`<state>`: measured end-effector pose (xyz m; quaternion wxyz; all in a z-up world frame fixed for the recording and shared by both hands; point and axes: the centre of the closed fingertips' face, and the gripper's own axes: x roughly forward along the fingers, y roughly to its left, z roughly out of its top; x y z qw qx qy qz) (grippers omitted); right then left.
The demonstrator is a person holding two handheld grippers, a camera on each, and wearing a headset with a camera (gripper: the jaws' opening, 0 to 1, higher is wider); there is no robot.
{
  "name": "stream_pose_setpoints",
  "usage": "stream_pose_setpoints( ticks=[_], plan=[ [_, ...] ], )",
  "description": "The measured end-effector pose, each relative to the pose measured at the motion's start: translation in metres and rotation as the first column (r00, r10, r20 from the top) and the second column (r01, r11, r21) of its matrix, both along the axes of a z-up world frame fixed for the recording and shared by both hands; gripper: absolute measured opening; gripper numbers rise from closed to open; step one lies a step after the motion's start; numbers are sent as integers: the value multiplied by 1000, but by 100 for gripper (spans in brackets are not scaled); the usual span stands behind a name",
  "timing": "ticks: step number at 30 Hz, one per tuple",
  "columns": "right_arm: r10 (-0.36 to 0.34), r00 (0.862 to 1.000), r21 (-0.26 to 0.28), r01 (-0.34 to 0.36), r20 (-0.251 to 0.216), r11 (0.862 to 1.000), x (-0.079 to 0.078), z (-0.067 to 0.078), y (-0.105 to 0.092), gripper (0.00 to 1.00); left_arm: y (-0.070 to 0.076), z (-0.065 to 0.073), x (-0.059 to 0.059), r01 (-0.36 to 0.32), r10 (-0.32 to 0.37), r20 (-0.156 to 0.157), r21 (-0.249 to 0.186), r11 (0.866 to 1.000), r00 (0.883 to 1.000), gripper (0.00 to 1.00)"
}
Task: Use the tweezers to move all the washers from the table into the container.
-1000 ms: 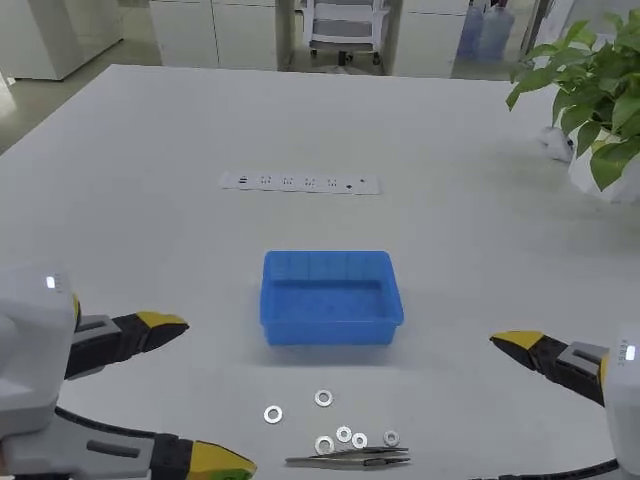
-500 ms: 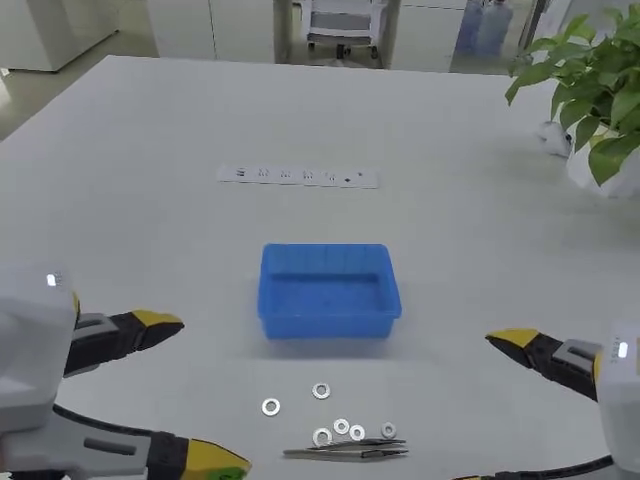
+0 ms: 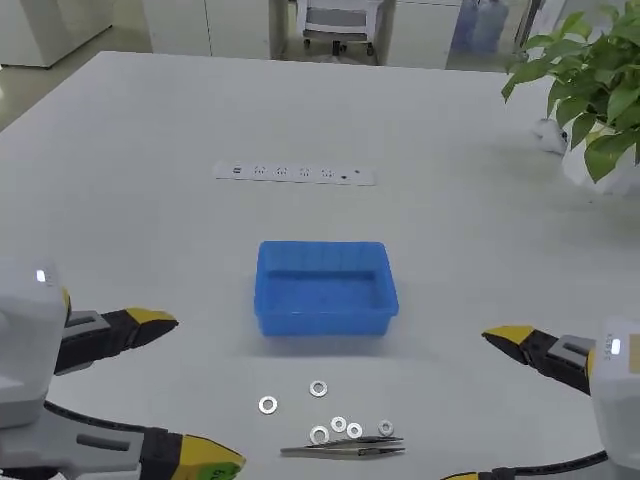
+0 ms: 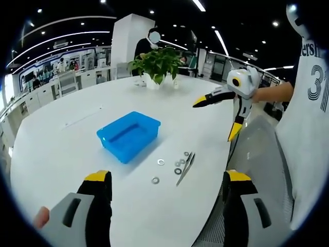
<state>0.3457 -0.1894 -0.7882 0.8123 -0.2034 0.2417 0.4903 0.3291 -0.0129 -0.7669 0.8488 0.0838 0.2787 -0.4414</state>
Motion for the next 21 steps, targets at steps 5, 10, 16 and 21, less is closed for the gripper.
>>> stream_pose_setpoints(
  ticks=[5,10,16,21],
  plan=[
    [4,1000,-4,-4,-2,1000,-1,-1,1,93,-1,0,-1,3,-3,-1,2,1000,1000,94],
    [11,1000,-5,-11,-9,1000,-2,-2,1,93,-3,-3,-5,9,-9,-13,7,1000,1000,95],
    [13,1000,-6,-13,-11,1000,-2,-2,-1,92,-3,-6,-6,11,-11,-24,15,1000,1000,95],
    [15,1000,-15,-15,-16,1000,-2,-5,-1,92,-2,-7,-7,11,-11,-27,20,1000,1000,94]
  ],
)
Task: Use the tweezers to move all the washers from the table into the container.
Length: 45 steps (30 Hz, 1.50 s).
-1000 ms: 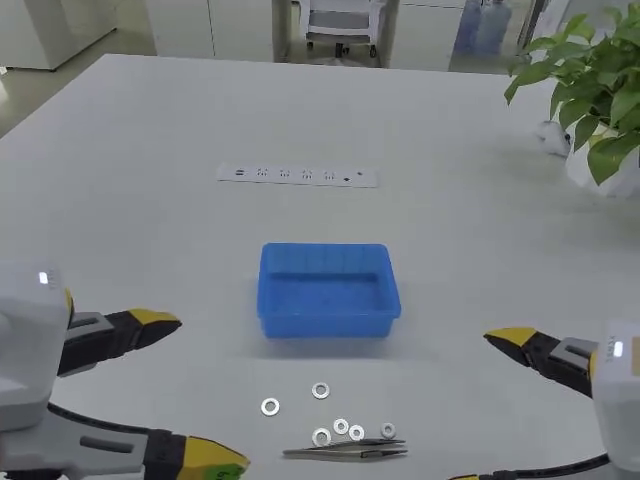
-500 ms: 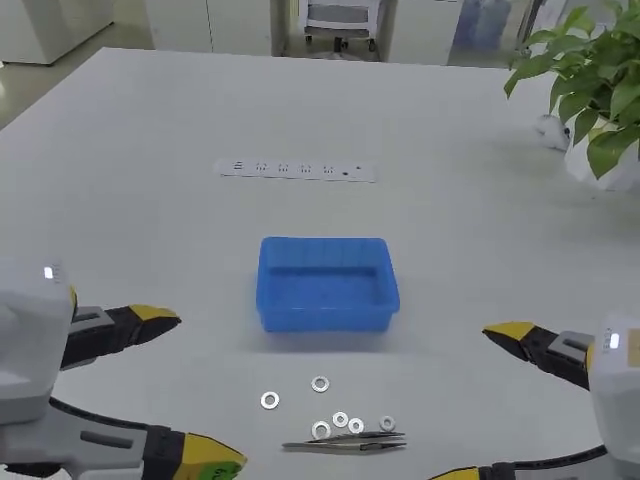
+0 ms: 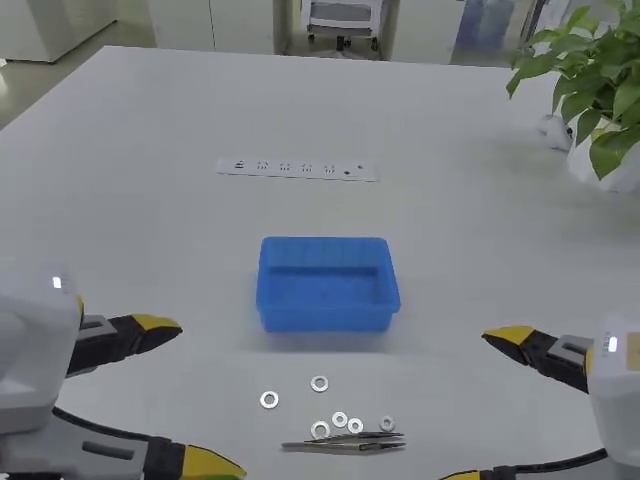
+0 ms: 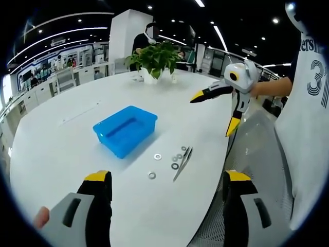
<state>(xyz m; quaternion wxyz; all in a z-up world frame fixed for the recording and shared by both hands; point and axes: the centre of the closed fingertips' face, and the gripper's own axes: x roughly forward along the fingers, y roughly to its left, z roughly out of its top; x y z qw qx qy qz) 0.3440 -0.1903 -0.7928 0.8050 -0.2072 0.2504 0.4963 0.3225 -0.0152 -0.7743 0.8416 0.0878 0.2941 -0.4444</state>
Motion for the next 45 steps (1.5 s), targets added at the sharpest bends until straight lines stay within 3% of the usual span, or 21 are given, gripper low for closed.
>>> stream_pose_setpoints(
  ticks=[14,18,22,25,28,29,31,32,36,38,40,42,45],
  plan=[
    [7,1000,-22,-7,-16,1000,-1,-8,-2,92,-2,-9,-2,17,-17,-12,28,999,1000,94],
    [11,1000,-39,-11,-12,999,0,-12,-3,91,-5,-14,-7,26,-25,-49,17,1000,998,92],
    [17,1000,-36,-17,-10,999,1,-13,-1,87,-5,-20,-10,31,-29,-66,20,999,997,89],
    [38,999,-29,-38,0,999,0,-14,3,79,-8,-28,-13,44,-41,-84,32,999,996,87],
    [57,998,-34,-57,-5,998,1,-17,9,78,-12,-35,-14,62,-58,-81,48,997,995,86],
    [64,998,-39,-64,-10,997,1,-20,11,77,-12,-40,-16,73,-66,-97,62,995,993,85],
    [77,997,-49,-78,-15,996,1,-23,14,76,-5,-51,-16,84,-68,-119,130,988,991,81],
    [87,996,-52,-87,-13,995,1,-24,16,74,-6,-51,-14,82,-67,-116,126,989,991,79],
    [133,991,-51,-132,2,990,4,-26,27,61,-9,-52,-8,78,-65,-115,111,991,991,75],
    [145,989,-33,-146,-14,989,4,-29,35,57,-14,-54,-3,79,-67,-103,122,989,992,74],
    [165,986,-37,-167,-37,985,1,-35,42,54,-20,-58,-1,93,-80,-112,124,988,991,70],
    [210,976,-79,-214,-55,974,-4,-45,46,52,-26,-64,0,118,-103,-107,140,983,989,68],
    [256,964,-120,-263,-66,957,-10,-55,51,47,-35,-71,0,147,-129,-125,143,979,984,65]
  ],
)
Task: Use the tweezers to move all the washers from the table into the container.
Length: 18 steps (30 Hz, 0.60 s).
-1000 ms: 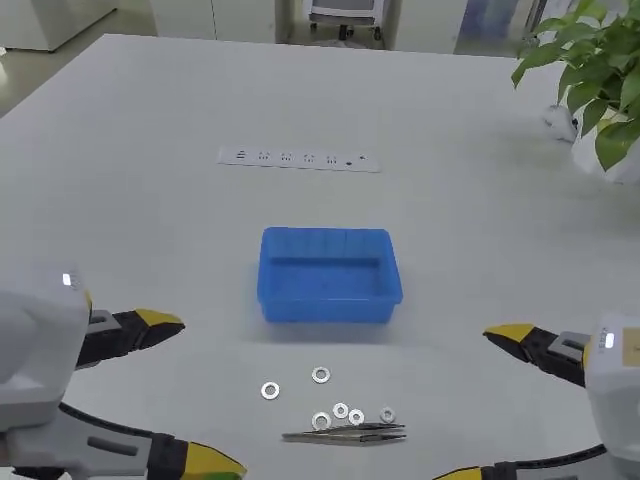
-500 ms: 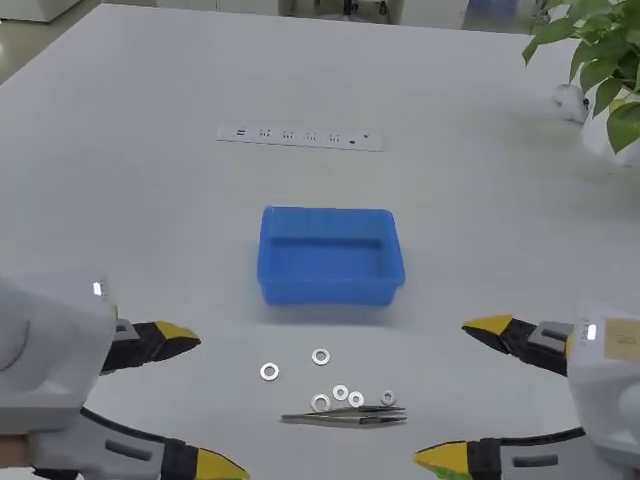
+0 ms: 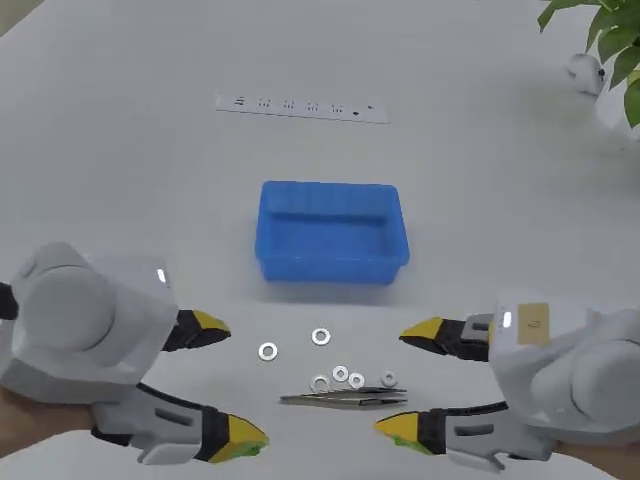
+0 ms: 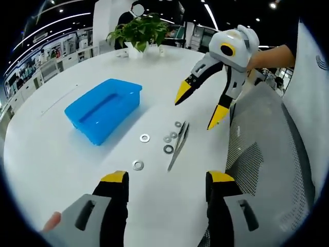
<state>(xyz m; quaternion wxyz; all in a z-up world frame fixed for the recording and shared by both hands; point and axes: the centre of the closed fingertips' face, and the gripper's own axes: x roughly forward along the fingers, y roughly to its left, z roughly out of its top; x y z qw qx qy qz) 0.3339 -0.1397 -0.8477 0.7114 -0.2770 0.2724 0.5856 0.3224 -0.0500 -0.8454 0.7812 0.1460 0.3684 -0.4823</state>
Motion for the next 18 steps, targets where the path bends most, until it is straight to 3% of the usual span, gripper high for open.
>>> stream_pose_setpoints(
  ticks=[5,9,12,16,18],
  plan=[
    [21,999,-8,-21,-24,1000,-3,-9,6,41,-9,-10,2,24,-24,-19,0,1000,1000,59],
    [30,999,-61,-33,-43,998,-1,-21,6,37,-16,-17,3,47,-48,-27,-5,999,999,54],
    [38,998,-82,-42,-53,996,0,-26,7,34,-22,-18,4,93,-93,7,-20,995,996,45],
    [50,996,-113,-58,-72,992,1,-33,9,28,-25,-23,7,71,-71,-19,-34,997,997,39],
    [63,995,-127,-73,-81,989,0,-35,10,25,-23,-30,4,97,-97,-32,-2,995,995,36]
  ],
)
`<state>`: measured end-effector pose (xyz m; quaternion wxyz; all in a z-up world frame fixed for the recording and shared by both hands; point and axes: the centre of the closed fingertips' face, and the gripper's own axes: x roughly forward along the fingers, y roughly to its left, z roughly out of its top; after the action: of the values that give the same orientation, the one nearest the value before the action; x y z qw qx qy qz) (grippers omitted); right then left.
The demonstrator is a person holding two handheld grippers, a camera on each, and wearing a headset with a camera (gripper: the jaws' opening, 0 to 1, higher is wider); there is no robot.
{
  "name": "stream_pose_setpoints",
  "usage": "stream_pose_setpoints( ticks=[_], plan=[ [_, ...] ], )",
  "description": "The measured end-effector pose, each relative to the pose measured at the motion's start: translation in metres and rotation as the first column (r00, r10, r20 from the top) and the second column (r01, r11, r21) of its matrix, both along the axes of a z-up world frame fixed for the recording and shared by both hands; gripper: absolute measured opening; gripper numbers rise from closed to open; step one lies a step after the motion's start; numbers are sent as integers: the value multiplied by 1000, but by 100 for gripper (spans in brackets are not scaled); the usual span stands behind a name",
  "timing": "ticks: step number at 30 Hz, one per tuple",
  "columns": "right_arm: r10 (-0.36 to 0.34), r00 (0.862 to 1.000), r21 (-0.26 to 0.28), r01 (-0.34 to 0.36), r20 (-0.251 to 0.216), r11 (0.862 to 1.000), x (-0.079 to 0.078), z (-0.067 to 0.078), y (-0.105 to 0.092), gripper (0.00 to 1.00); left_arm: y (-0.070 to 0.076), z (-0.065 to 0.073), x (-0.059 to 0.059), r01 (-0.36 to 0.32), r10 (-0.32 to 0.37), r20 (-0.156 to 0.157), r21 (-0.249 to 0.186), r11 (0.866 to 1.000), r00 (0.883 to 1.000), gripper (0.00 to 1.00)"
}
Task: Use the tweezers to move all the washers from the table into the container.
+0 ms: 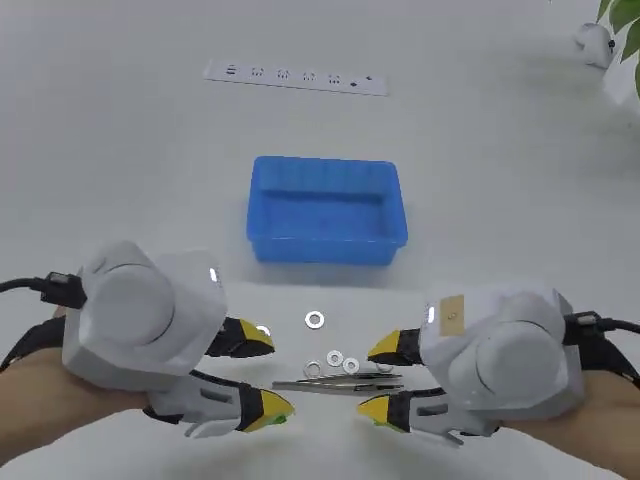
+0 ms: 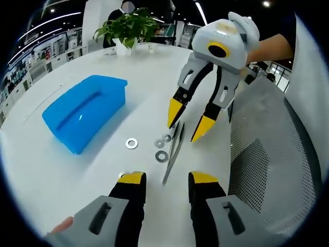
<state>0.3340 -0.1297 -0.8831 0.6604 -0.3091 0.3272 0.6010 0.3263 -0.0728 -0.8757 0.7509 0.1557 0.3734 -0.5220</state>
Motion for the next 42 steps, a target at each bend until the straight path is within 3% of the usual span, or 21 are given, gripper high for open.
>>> stream_pose_setpoints(
  ticks=[8,12,20,25,31,38,42],
  plan=[
    [35,999,-51,-36,-16,998,0,-8,0,17,-3,-9,0,41,-41,-14,30,999,999,32],
    [48,999,-55,-49,-13,997,-1,-8,1,17,-6,-8,2,43,-43,-15,21,999,999,31],
    [75,997,-72,-73,12,995,0,-9,1,15,-6,-10,0,140,-142,30,76,987,989,22],
    [73,997,-80,-72,15,994,1,-9,1,14,-6,-11,2,158,-163,47,96,983,986,19],
    [78,997,-86,-77,18,993,0,-9,1,13,-12,-12,-1,223,-235,87,124,967,968,12],
    [76,997,-86,-74,22,994,0,-9,1,13,-14,-13,1,224,-235,87,124,967,968,6],
    [106,994,-89,-103,32,991,-2,-9,1,10,-15,-14,1,235,-254,119,149,960,960,6]
  ],
)
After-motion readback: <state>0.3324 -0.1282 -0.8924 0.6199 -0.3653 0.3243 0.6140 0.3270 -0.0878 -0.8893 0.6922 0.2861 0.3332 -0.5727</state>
